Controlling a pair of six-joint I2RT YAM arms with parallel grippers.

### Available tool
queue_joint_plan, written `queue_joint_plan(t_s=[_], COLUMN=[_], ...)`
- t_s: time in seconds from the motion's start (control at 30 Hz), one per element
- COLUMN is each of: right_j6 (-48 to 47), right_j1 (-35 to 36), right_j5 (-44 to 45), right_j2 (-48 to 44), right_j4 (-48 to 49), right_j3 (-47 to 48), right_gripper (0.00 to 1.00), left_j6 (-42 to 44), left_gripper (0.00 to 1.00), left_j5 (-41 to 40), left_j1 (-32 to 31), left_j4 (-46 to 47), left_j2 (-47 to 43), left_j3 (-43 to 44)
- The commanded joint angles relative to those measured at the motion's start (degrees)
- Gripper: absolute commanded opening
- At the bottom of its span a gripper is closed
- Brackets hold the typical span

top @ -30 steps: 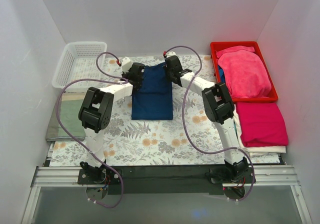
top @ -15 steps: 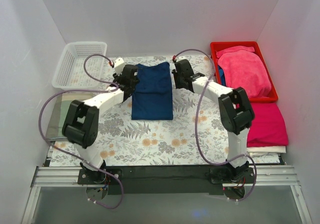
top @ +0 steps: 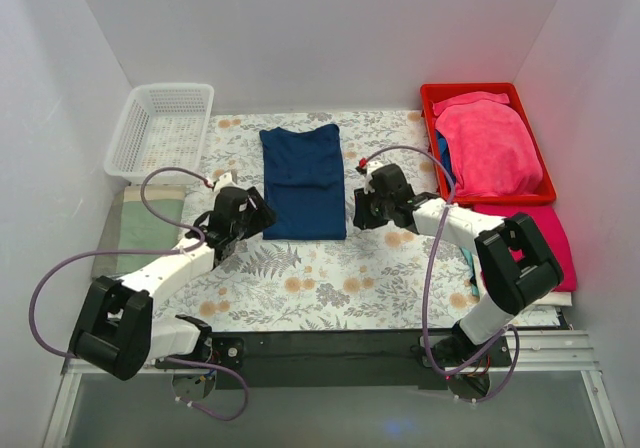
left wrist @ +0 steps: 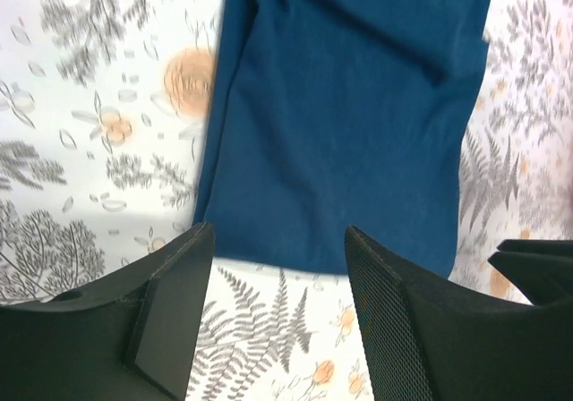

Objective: Fold and stack the t-shirts
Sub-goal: Grab one side of the 2/3 rectangular tshirt with both arms

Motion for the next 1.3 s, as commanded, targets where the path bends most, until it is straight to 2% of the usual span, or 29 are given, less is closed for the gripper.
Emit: queue_joint_plan(t_s=[0.0, 0.13, 0.3, 0.57, 1.03, 1.27], right_j6=[2.17, 2.70, 3.05, 3.05, 2.35, 2.96], right_j1=[0.51, 0.86, 1.22, 1.39, 2.01, 2.01], right_j5=[-5.28, -8.18, -9.77, -9.59, -10.47, -11.17], right_j2=[-3.16, -4.05, -2.12, 1.57, 2.37, 4.30], right_j4=[7.38, 11.60, 14.86, 15.48, 19.08, 20.05], right_j3=[-3.78, -6.86, -6.87, -5.64, -7.83, -7.92], right_gripper=[0.36, 0.36, 0.35, 0.34, 0.36, 0.36], left_j6=[-0.79, -0.44, 0.44, 1.49, 3.34, 2.99], left_gripper=[0.59, 0.59, 0.59, 0.57, 0.54, 0.50], left_j5=[5.94, 7.17, 4.89, 2.78, 0.05, 2.33], left_j1=[0.22, 0.22, 0.22, 0.22, 0.22, 0.22], left_j4=[5.09, 11.05, 17.48, 20.29, 22.49, 23.46], left_j2=[-3.04, -3.21, -1.11, 3.29, 6.72, 8.12], left_j3=[-4.79, -10.25, -13.25, -12.19, -12.19, -11.84])
